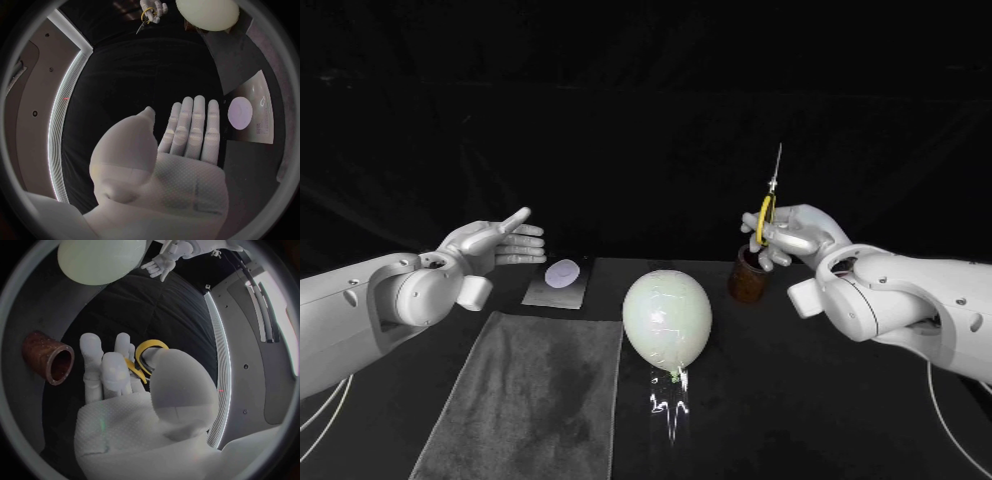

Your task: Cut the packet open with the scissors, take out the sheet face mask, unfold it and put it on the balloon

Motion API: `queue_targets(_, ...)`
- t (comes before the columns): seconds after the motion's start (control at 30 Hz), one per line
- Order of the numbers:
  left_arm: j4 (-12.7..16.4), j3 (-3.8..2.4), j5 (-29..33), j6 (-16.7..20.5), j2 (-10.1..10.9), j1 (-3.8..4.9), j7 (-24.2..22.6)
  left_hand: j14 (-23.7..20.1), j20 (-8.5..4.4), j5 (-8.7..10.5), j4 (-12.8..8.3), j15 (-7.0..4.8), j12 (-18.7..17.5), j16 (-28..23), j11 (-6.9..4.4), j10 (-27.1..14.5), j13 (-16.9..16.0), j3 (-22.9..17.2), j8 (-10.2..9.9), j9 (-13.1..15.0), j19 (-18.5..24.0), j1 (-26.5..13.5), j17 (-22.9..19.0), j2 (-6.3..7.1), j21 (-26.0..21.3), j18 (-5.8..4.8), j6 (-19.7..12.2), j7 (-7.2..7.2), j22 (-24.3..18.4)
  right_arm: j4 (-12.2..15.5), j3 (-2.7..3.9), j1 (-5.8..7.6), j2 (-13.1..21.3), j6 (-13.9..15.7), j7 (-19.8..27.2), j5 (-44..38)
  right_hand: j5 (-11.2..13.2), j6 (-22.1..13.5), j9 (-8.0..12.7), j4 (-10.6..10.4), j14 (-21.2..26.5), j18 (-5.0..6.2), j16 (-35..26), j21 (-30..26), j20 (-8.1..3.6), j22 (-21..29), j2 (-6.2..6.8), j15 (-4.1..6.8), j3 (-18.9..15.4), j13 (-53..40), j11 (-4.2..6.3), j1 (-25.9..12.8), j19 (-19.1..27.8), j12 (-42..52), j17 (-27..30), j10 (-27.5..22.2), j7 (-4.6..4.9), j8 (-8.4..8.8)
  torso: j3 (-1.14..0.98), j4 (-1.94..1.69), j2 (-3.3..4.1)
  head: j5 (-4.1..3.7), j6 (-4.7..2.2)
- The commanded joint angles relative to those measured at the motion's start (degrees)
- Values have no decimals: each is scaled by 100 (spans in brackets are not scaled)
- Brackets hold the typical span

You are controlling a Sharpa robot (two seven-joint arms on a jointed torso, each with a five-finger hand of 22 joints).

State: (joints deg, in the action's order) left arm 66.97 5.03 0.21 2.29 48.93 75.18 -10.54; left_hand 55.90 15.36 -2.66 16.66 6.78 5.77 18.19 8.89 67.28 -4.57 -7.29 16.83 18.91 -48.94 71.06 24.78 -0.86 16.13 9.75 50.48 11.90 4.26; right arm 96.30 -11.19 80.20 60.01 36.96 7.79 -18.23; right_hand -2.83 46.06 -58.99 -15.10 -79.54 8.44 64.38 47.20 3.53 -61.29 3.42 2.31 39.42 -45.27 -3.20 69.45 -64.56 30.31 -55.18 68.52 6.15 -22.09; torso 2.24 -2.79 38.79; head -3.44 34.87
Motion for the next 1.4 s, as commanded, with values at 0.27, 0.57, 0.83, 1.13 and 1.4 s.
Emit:
queue_targets(0.27, 128, -5, -634, 13, 72, -130, -614, -30, -6, -18, -59, -27, 29, 44, -37, -22, 20, -52, -47, -21, -36, 633, -1, 111, 20, 76, 49, 11, 3, 634, -25, -516, 417, 430, 669, 1670, 0, 974, 356, 933, -907, -369, 1888, 2218, -160, -1488, 161, 260, 40, -2388, 484, 252, -1457, 3382, -2387, 1996, -341, -52, -4, 0, 2, -453, 37)
queue_targets(0.57, 309, -7, -1331, 132, 108, -205, -1067, 86, -108, -24, -805, -115, -80, 72, -138, 86, 85, -759, -103, -93, -143, 2158, -36, 537, 130, 78, 255, -84, 54, 977, -50, -716, 637, 751, -5, 1286, -19, 3773, -2760, 161, -1022, -371, 2502, 2289, -524, -1631, -205, 644, -1231, -4473, 994, -701, -1399, 5969, -3363, 2148, -969, -5720, 6, -4, -7, -515, 139)
queue_targets(0.83, 425, -8, -1442, 249, 170, -274, -1169, 149, -148, -20, -810, -120, -151, 50, -130, 142, 89, -1035, -171, -149, -138, 2198, -82, 655, 223, 62, 325, -68, 103, 1154, -72, -874, 748, 382, -356, 1081, -12, 4034, -2912, -161, -1037, -408, 2541, 2453, -586, -1773, -671, 704, -1535, -4473, 1054, -1134, -1479, 5969, -3439, 2148, -1036, -6290, 7, -13, -11, -473, 250)
queue_targets(1.13, 411, -8, -1761, 429, 197, -355, -1296, 166, -130, -20, -704, -97, -220, 24, -102, 78, 96, -1182, -259, -206, -78, 2009, -118, 892, 268, 53, 324, -56, 127, 1232, -80, -1019, 789, 11, -621, 937, -11, 3961, -2883, -169, -1044, -431, 2559, 2553, -611, -1858, -1156, 722, -1733, -4473, 1070, -1495, -1537, 5969, -3475, 2148, -1050, -6236, 10, -13, -10, -148, 309)
queue_targets(1.4, 341, -9, -2810, 879, 149, -519, -1529, -414, 72, -15, -646, 124, -231, -323, 78, -546, 104, -1280, -456, -298, 451, 1916, -273, 1274, -49, -24, 100, 41, -25, 1247, -84, -1076, 801, -208, -404, 762, -27, 3625, -2721, -123, -1029, -415, 2523, 2477, -612, -1835, -1281, 720, -1989, -4473, 1065, -1771, -1489, 5969, -3402, 2148, -1044, -5824, 5, -15, -7, 518, 359)
